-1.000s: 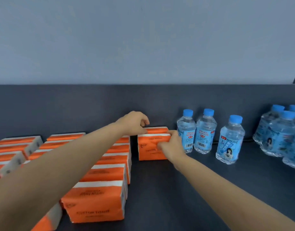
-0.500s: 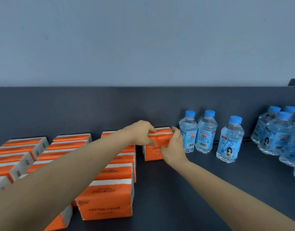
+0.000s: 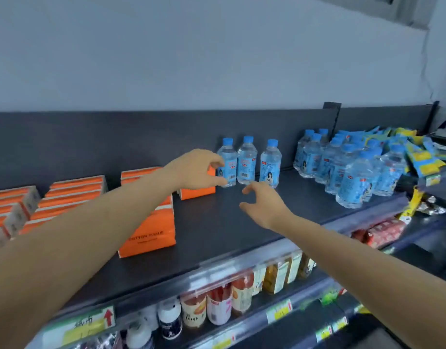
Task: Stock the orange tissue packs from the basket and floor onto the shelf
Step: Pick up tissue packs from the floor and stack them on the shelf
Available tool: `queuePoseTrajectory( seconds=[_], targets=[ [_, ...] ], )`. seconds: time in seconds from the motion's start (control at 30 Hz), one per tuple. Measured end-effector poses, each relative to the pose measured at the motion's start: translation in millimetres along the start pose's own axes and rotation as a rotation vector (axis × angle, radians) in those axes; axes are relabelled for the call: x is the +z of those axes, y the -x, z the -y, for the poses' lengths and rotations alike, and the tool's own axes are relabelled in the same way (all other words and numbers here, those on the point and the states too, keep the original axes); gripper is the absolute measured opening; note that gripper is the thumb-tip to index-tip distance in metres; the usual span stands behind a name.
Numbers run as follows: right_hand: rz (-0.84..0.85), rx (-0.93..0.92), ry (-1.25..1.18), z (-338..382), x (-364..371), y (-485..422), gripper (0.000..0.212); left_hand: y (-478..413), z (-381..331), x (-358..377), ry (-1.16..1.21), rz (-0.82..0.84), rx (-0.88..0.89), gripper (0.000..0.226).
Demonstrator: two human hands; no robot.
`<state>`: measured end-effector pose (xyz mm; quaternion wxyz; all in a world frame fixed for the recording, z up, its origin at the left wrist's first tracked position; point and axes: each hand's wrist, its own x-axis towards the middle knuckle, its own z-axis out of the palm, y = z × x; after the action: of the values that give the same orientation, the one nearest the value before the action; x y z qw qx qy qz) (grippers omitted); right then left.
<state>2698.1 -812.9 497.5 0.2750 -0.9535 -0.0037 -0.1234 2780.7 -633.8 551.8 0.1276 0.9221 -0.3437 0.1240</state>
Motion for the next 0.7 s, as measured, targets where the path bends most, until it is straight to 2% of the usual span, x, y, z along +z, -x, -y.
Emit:
queuePoseTrajectory(
  seconds=[0.17, 0.27, 0.33, 0.43, 0.57, 0.7],
  targets=[
    [0.029, 0.095, 0.273, -17.0, -11.1, 72.2, 0.048, 53.9, -73.2, 29.8, -0.172, 0.018, 0.201, 0.066],
    [0.044, 0.140, 0.327, -28.8, -14.8, 106.3, 0.047, 75.2, -102.9, 60.0, -0.303, 0.076, 0.276, 0.063],
    [0.064, 0.173, 0.345, -39.5, -18.3, 126.5, 0.043, 84.7, -117.1, 80.1, -0.321, 0.123, 0.247, 0.054],
    [0.130, 0.260, 0.378, -62.0, -23.9, 154.0, 0.042, 90.7, -136.2, 106.5, -0.255, 0.261, 0.160, 0.056],
    [0.325, 0.396, 0.393, -113.0, -14.2, 186.9, 0.043, 101.6, -160.6, 153.3, -0.088, 0.345, 0.040, 0.056],
    [0.566, 0.466, 0.351, -183.6, 30.9, 231.1, 0.029, 125.9, -188.1, 243.2, 0.099, 0.503, -0.057, 0.053]
  ],
)
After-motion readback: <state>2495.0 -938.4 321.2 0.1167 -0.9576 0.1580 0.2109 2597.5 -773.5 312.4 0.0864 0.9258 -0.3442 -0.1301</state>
